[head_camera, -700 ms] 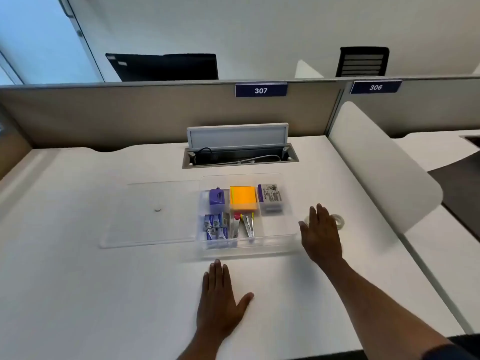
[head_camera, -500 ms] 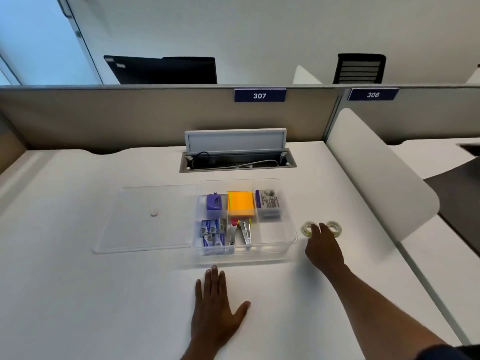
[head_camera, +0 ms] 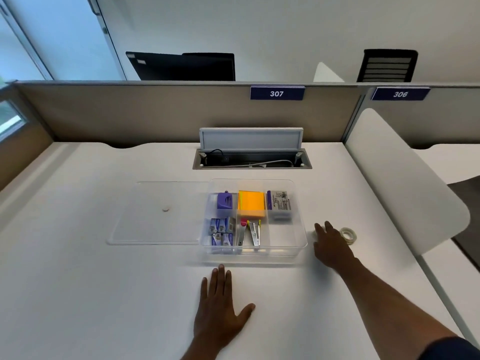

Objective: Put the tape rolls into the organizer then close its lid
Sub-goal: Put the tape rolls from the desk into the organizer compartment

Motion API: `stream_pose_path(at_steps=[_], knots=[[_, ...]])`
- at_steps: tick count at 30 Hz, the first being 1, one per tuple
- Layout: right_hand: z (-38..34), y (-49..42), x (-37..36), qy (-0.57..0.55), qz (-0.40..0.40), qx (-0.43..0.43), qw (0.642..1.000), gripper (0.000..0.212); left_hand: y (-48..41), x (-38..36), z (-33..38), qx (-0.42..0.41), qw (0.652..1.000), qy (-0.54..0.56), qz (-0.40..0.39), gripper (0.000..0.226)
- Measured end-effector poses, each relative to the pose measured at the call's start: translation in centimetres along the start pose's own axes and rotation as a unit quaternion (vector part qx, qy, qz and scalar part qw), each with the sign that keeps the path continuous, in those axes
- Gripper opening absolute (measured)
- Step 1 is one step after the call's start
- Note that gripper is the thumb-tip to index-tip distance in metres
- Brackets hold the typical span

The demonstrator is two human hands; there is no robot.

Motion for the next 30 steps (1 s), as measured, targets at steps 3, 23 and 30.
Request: stream_pose_path(at_steps=[3,23,30], knots=[[0.0,-0.1,0.3,0.015,-0.019,-0.002,1.0,0.048,0.0,-0.1,-0.1,0.001,1.0,0.001,0.002,0.099],[-0.9,-2.4,3.2,-0.178,0.149,-0.15,0.961,0.043,0.1,0.4,0.2,-0.003,1.0,-0.01,0.018,0.099],[-4.4,-3.3,7.4,-0.229,0.199,0.019,0.953,0.045,0.1,0.3,0.1,-0.004,0.999,0.012,0.03,0.1]])
Point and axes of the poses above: each hand's wrist, its own y-axis away from the middle knuckle, its own x-axis out of the back of the hand, z = x × y, the point moved 2 cm from there along -y, towards the middle knuckle, and after that the axes turned 12 degrees about y, right-handed, at the moved point
